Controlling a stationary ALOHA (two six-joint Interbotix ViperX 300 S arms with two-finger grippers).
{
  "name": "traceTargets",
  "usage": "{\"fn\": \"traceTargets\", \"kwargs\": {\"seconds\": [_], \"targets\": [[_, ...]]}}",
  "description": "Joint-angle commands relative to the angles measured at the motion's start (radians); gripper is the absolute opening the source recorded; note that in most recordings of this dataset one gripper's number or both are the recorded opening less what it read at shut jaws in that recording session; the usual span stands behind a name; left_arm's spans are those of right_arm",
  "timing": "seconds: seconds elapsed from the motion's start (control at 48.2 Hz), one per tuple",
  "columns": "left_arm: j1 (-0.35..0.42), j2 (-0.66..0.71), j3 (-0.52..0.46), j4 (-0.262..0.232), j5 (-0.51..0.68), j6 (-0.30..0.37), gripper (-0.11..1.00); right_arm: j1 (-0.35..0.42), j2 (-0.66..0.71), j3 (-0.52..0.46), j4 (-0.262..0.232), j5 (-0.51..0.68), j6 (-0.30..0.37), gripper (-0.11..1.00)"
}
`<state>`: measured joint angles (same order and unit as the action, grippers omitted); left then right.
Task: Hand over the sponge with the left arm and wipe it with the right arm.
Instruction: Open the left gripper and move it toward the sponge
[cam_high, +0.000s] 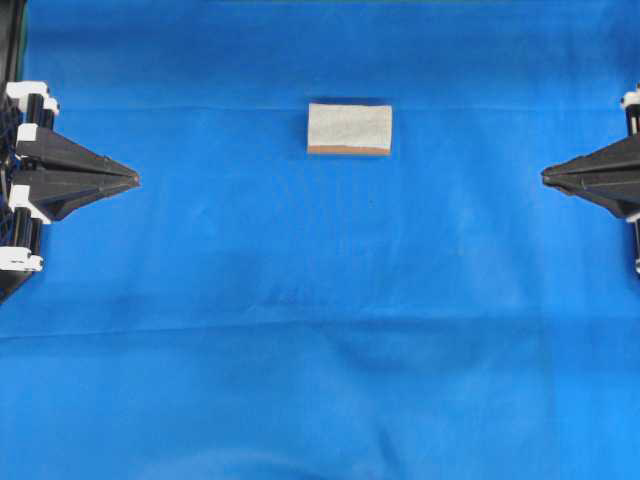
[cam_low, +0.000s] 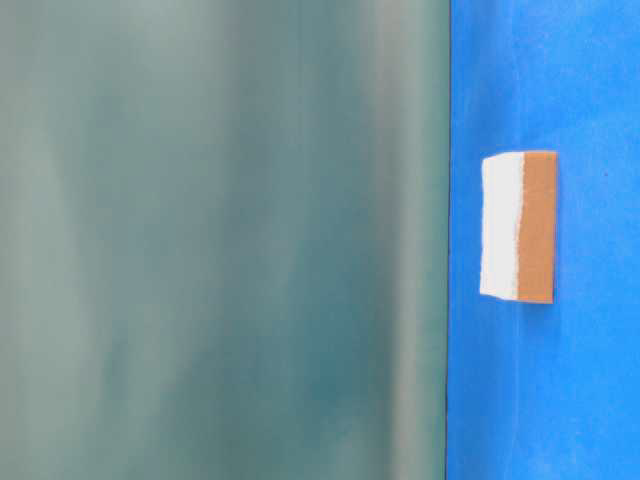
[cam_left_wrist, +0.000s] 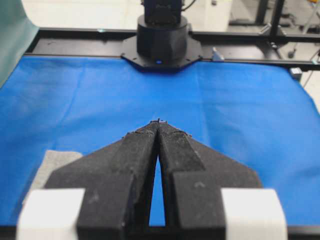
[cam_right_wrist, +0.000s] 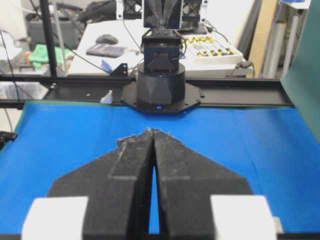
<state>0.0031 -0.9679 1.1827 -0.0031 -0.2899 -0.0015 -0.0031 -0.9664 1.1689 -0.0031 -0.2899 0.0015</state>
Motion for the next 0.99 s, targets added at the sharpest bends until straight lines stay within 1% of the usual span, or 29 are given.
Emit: {"fn": "traceTargets", "kwargs": {"seconds": [0.0, 0.228, 0.311, 0.373, 0.539, 0.58, 0.622, 0.684, 0.808, 0.87, 0.933, 0.974], "targets": [[0.0, 0.003, -0.026, -0.011, -0.011, 0.021, 0.0, -0.006, 0.006, -0.025, 0.0, 0.0, -0.014, -0.01], [0.02, 0.015, -0.035, -0.012, -0.017, 0.075, 0.0, -0.051, 0.012, -0.06, -0.003, 0.094, -0.011, -0.01], [0.048, 0.025, -0.038, -0.014, -0.017, 0.089, 0.0, -0.055, 0.014, -0.064, -0.003, 0.1, -0.011, -0.01], [0.086, 0.043, -0.041, -0.014, -0.023, 0.098, 0.0, -0.055, 0.014, -0.064, -0.003, 0.1, -0.011, -0.01], [0.156, 0.13, -0.051, -0.014, -0.071, 0.103, 0.01, -0.055, 0.021, -0.061, -0.002, 0.098, -0.008, -0.01], [0.169, 0.158, -0.054, -0.014, -0.08, 0.104, 0.03, -0.055, 0.023, -0.061, -0.003, 0.1, -0.005, -0.01], [0.179, 0.186, -0.06, -0.012, -0.084, 0.104, 0.09, -0.055, 0.026, -0.061, -0.003, 0.101, -0.003, -0.01], [0.196, 0.239, -0.071, -0.014, -0.087, 0.104, 0.24, -0.055, 0.028, -0.061, -0.003, 0.101, -0.002, -0.01], [0.218, 0.359, -0.106, -0.014, -0.083, 0.107, 0.65, -0.055, 0.028, -0.061, -0.002, 0.101, -0.002, -0.01], [0.229, 0.417, -0.135, -0.014, -0.075, 0.118, 0.81, -0.055, 0.028, -0.061, -0.003, 0.103, -0.002, -0.01], [0.242, 0.486, -0.167, -0.014, -0.061, 0.146, 0.92, -0.055, 0.028, -0.06, -0.003, 0.104, -0.002, -0.01], [0.25, 0.526, -0.189, -0.014, -0.058, 0.163, 0.94, -0.055, 0.029, -0.06, -0.003, 0.106, -0.002, -0.01]]}}
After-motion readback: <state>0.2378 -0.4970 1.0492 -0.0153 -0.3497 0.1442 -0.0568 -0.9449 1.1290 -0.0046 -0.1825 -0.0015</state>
